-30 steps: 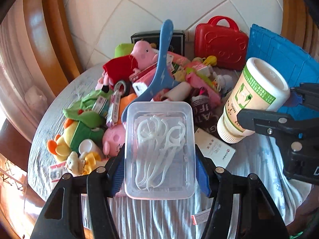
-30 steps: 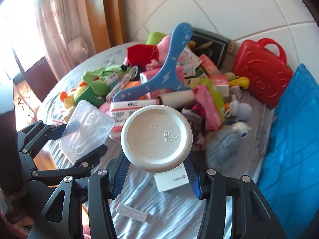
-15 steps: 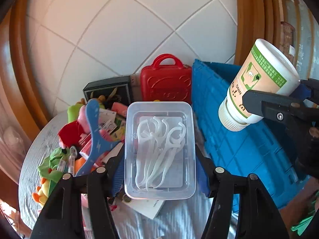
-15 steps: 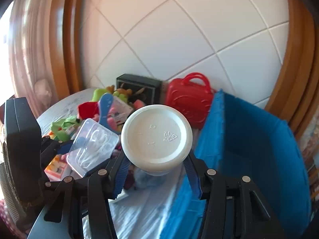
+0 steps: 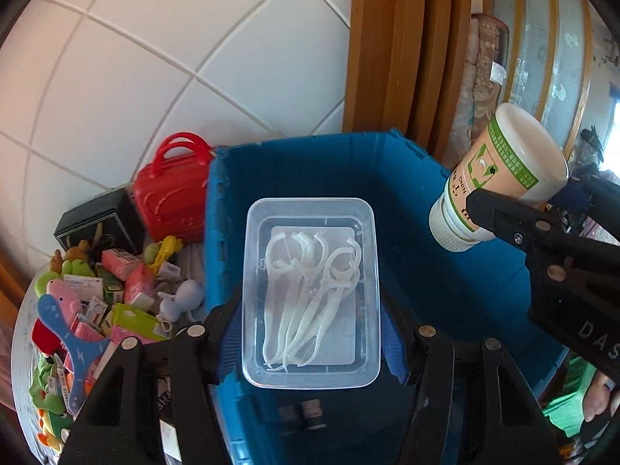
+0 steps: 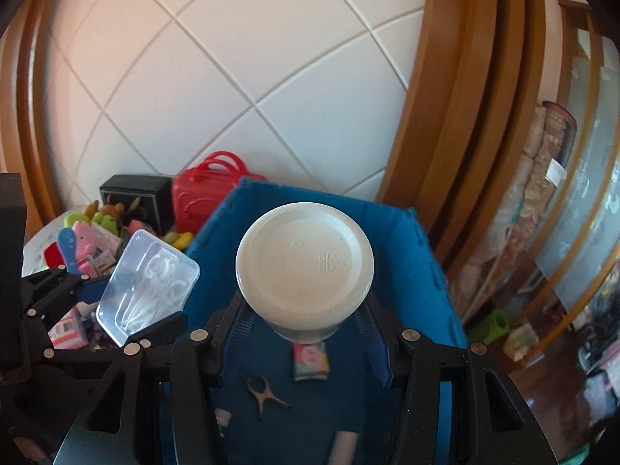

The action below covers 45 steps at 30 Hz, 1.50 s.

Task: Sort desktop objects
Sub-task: 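Carry the floss box and large pill bottle over the blue crate, then open both tools to drop the floss box and pill bottle into the crate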

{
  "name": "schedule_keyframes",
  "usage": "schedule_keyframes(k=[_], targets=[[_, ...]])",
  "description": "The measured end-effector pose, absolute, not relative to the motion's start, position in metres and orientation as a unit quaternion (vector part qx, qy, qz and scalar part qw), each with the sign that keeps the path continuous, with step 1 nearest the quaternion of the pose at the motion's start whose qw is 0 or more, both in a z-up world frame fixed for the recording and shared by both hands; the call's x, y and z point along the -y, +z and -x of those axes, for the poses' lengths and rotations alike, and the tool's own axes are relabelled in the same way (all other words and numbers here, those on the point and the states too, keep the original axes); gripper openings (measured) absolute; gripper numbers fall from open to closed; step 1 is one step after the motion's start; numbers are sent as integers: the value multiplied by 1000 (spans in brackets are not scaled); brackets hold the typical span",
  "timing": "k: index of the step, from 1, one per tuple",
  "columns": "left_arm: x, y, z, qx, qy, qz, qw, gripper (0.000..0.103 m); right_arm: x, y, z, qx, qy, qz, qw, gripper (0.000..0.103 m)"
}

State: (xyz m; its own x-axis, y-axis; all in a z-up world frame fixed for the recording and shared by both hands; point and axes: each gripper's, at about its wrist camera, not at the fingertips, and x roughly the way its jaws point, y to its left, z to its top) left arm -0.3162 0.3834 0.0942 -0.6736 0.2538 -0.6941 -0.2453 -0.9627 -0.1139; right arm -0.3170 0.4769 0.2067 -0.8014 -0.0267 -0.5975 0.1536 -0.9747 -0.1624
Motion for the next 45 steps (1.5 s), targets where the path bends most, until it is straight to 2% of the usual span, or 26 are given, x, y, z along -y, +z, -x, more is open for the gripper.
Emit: schedule_keyframes(k=[4,11,17,21,30,31,33,35,40,42,45], targets=[[-427,60,370,-22,875,462,139,59,-507,176,372,-103,-921,-375,27,52],[-465,-37,435,-60,785,606,113,59,-537,66,457,-80,-850,-521,25,52],[-470,-103,459,-91,718,684,88,59,-548,-31,489,-82,-757,-647,36,52],[-472,-129,458,-85,672,731,85,59,-546,-70,488,-94,-718,-688,42,52],[-474,-135,457,-91,656,744,91,59,-557,-86,480,-111,-701,-704,20,54],[-475,-134,457,-91,656,744,92,59,-558,-84,487,-111,-702,-703,20,56],[-476,-134,457,-89,654,745,93,59,-559,-81,489,-109,-706,-700,20,77],[-475,-135,458,-86,651,748,96,59,-559,-78,491,-109,-709,-697,20,86],[-472,-111,461,-47,685,718,114,60,-558,-70,492,-107,-716,-690,19,89],[-470,-108,460,-65,699,707,87,66,-557,-64,491,-108,-719,-686,20,92],[-469,-116,456,-62,676,728,92,65,-552,-60,489,-116,-724,-680,17,94]])
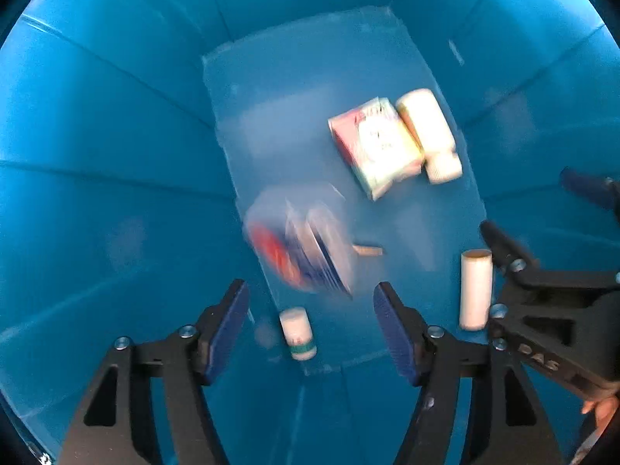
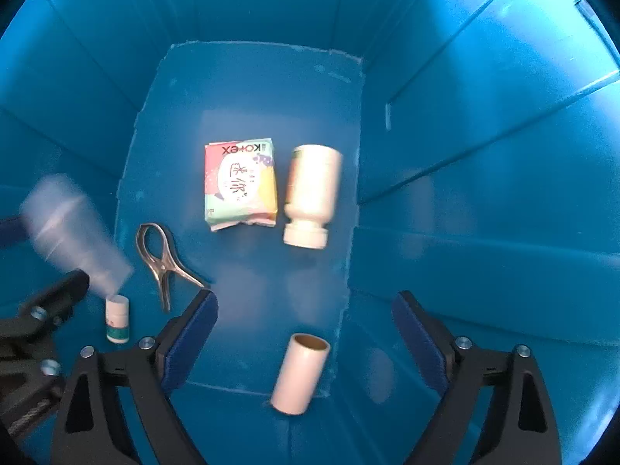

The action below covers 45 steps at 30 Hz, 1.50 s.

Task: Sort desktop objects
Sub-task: 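Open both tools to drop the floss box and pill bottle into the crate, then withdraw both tools from the crate back toward the item pile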

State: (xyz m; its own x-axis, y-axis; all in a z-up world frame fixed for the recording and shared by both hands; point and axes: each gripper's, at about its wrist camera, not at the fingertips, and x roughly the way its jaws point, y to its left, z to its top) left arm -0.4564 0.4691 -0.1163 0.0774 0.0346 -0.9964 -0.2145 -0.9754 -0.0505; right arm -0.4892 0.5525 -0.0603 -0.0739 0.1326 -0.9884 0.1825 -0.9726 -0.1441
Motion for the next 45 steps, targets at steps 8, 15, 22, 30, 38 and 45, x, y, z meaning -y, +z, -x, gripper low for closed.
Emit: schedule_keyframes(k=[8,15,22,30,38,45], targets=[[-460,-106,447,-52,691,716,84,66,-551,-38,477,-130,-733,-667,20,99],[-452,-59,413,-51,729,676,96,66,-548,-5,456,-149,-751,-643,22,102],[-435,4,355,-40,787,601,134,66,-549,38,413,-142,-780,-607,46,103],[-405,54,287,-36,851,505,139,66,-545,85,337,-104,-836,-533,79,103],[-358,85,245,-14,885,449,124,66,-504,102,290,-117,-864,-481,95,103],[-279,81,218,22,902,425,69,66,-433,113,272,-129,-875,-441,150,103]])
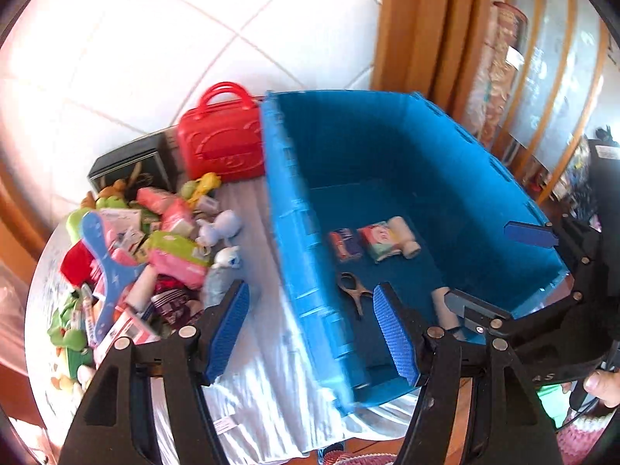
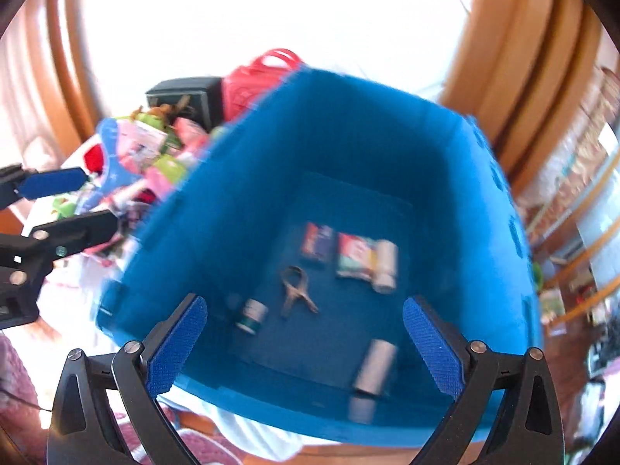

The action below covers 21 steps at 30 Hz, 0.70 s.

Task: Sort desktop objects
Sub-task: 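Withdraw both tools from the crate back toward the item pile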

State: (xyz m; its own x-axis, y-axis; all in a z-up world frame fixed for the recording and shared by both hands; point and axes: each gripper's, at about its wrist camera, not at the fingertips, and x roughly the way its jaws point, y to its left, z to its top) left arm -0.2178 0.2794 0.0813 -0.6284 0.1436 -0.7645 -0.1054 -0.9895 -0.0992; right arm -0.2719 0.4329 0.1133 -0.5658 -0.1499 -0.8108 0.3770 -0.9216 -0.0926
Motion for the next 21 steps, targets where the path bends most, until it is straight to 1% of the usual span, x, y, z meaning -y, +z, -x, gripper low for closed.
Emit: schedule_keyframes(k=[5,11,15,21], targets=[[-199,50,202,38,900,435,7,66,-359,110,266,-136,-872,-426,199,103],[-90,-2,179,53,890,444,-84,66,-256,83,267,-140,-856,-428,255,103],[-29,-36,163,48,882,450,-131,66,-194,54,265,-150,-842,-437,278,103],[36,-88,142,94,864,473,-148,66,-132,-8,270,-174,-815,-476,281,103]])
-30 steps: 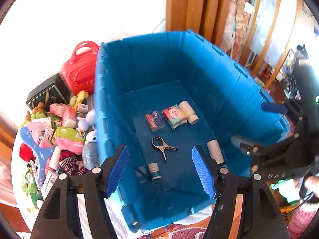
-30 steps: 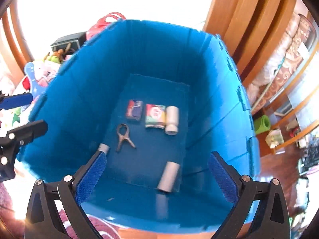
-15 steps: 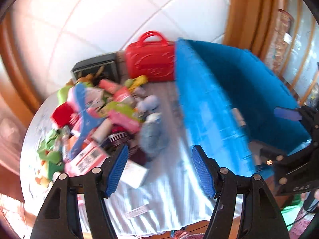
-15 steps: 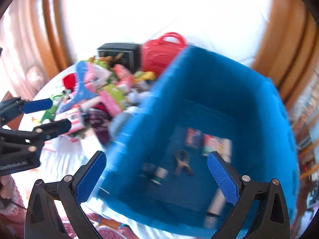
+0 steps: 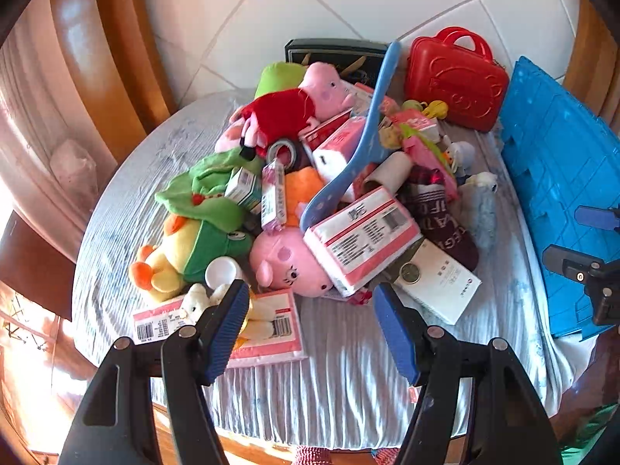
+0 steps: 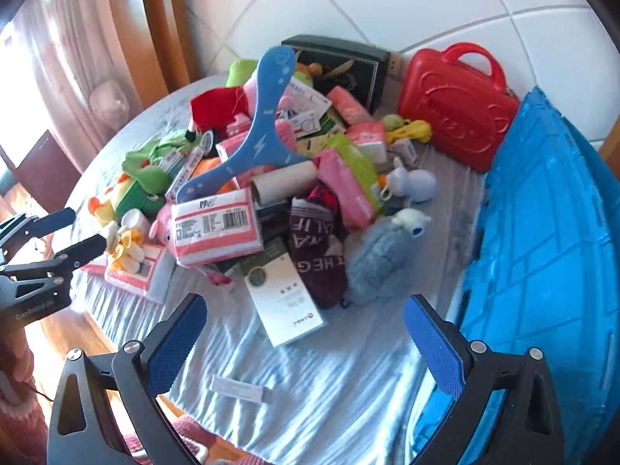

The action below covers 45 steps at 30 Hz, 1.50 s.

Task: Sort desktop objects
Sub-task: 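Withdraw both tools from the crate back toward the item pile, then grasp the white teddy bear with the left tool while the right tool grasps the blue hanger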

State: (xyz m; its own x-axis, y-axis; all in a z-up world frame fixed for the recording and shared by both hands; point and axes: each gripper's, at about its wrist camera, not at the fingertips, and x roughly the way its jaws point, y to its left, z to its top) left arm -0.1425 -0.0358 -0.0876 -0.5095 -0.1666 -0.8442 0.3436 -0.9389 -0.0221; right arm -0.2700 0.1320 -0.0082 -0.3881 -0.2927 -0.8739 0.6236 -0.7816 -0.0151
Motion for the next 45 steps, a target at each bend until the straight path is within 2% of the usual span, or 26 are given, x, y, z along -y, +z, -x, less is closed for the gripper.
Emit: schedule_keyframes(k=[9,12,19,29,31,35,45], targets=[[81,-193,119,-154,-797,-556,179,66,-88,-97,280,-180,-770,-545,278,103],[86,-212,114,-171,-785,-567,179,66,-70,-114,277,-186,-758,-555,289,103],[99,-227,105,-205,-773,-569,193,66,-36,-126,270,-213,-746,-548,313,103],[128,-185,96,-265,-811,-481,200,66,-14,-120,269,-211,-754,-530,325,103],[127,-184,108,-262,-813,-479,203,66,-11,-118,274,-203,-757,-530,323,103],[128,-201,137,-204,-803,-511,228,66,-4,-114,285,-186,-765,-532,312,103],[142,-223,140,-208,-795,-521,229,65,-1,-123,297,-172,-769,-540,297,103]])
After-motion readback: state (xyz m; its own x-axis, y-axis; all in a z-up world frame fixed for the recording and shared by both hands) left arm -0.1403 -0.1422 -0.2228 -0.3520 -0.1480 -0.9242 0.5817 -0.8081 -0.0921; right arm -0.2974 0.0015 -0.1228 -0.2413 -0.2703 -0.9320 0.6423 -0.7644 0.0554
